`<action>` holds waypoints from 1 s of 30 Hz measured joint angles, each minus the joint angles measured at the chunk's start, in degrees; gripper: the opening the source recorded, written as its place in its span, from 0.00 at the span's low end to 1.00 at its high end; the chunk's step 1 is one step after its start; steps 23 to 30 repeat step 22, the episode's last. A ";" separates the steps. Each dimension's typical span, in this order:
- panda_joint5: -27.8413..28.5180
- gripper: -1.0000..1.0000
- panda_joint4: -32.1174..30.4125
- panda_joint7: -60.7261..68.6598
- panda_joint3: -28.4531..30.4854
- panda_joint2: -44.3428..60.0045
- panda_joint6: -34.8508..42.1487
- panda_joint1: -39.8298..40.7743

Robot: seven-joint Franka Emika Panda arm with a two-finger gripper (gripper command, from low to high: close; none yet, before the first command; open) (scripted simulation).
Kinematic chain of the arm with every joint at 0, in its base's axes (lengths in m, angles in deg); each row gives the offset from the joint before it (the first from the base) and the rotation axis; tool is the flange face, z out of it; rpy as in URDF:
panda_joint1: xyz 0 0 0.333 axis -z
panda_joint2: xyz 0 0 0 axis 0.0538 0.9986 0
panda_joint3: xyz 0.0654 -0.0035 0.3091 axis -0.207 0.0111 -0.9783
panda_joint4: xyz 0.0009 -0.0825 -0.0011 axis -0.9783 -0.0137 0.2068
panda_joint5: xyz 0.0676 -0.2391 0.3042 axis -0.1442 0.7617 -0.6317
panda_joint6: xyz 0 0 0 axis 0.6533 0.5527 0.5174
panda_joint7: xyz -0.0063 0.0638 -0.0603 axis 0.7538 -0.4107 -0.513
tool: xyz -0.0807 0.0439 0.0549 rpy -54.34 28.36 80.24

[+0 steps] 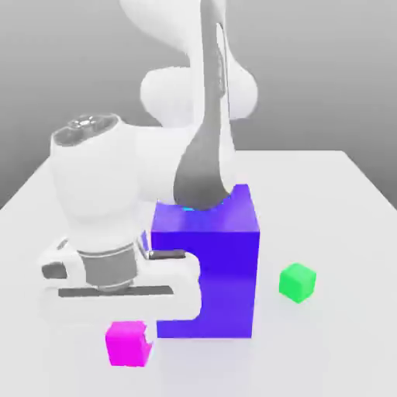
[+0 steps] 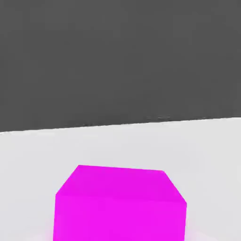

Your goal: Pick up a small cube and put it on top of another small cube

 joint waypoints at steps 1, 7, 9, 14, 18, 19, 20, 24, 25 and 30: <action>0.17 0.00 -1.96 0.74 -1.61 -1.93 -0.25 -2.38; 3.43 0.00 -16.95 4.89 -11.80 -16.64 -1.84 -17.69; 4.21 0.00 -21.24 6.18 -14.49 -20.06 -1.98 -20.99; 5.19 0.00 -26.06 7.67 -17.39 -19.08 -5.32 -24.37; 9.71 0.00 -25.94 4.67 -18.22 -11.32 -12.70 -22.52; 11.66 0.00 -25.88 3.33 -17.94 -9.25 -14.66 -22.02; 13.91 1.00 -25.82 1.79 -17.07 -7.20 -16.58 -22.51; 13.91 1.00 -25.82 1.79 -17.06 -7.20 -16.58 -21.99; 13.91 1.00 -25.82 1.79 -17.06 -7.20 -16.58 -21.99; 13.91 1.00 -25.82 1.79 -17.06 -7.20 -16.58 -21.99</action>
